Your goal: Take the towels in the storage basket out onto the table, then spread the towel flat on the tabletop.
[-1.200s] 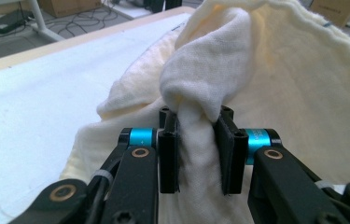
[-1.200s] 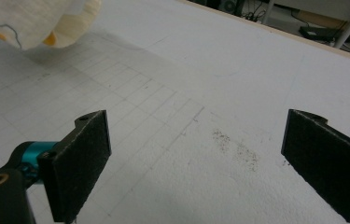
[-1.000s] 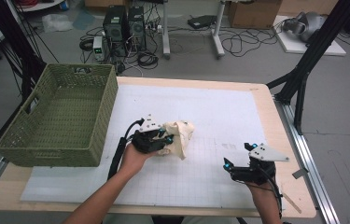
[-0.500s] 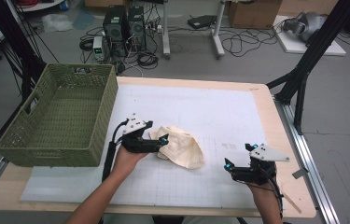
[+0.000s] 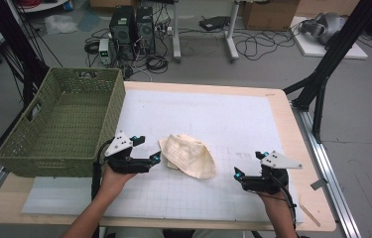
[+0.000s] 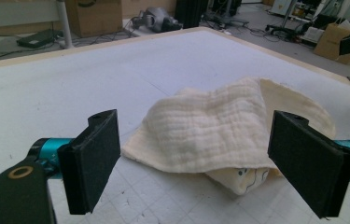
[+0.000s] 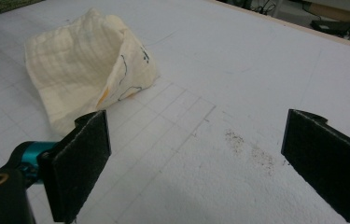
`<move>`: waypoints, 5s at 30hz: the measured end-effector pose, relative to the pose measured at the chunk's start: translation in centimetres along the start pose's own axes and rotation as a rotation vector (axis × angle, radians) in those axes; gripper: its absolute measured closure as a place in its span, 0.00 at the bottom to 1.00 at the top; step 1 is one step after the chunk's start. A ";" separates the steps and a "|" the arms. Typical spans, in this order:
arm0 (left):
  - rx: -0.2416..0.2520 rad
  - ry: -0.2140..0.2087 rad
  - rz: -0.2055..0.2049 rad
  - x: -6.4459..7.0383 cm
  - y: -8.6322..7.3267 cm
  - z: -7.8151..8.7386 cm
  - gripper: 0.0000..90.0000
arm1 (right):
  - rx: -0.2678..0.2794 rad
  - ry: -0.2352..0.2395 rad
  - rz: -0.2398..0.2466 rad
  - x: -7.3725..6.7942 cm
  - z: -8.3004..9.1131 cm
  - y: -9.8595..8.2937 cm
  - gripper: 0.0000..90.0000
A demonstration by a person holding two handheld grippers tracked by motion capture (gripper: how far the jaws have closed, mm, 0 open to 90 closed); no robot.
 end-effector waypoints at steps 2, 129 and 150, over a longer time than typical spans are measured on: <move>-0.010 -0.005 -0.005 0.0 -0.2 -0.1 0.19 | -0.009 0.002 0.008 0.0 -0.2 0.0 0.08; -0.029 0.033 0.048 -1.4 -1.0 -0.7 0.29 | -0.241 -0.142 -0.159 10.0 -14.0 6.9 0.68; -0.024 0.042 0.045 -1.5 -0.9 -0.6 0.29 | -0.170 0.242 -0.088 0.4 -15.6 6.5 0.48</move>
Point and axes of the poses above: each handheld gripper's, and its own axes: z roughly backward along the jaws, y roughly out of its top, x roughly to its right, the point moved 9 cm from there along -z, roughly forward along the jaws, and after that the axes turned 15 degrees about y, right-handed, at the moved point
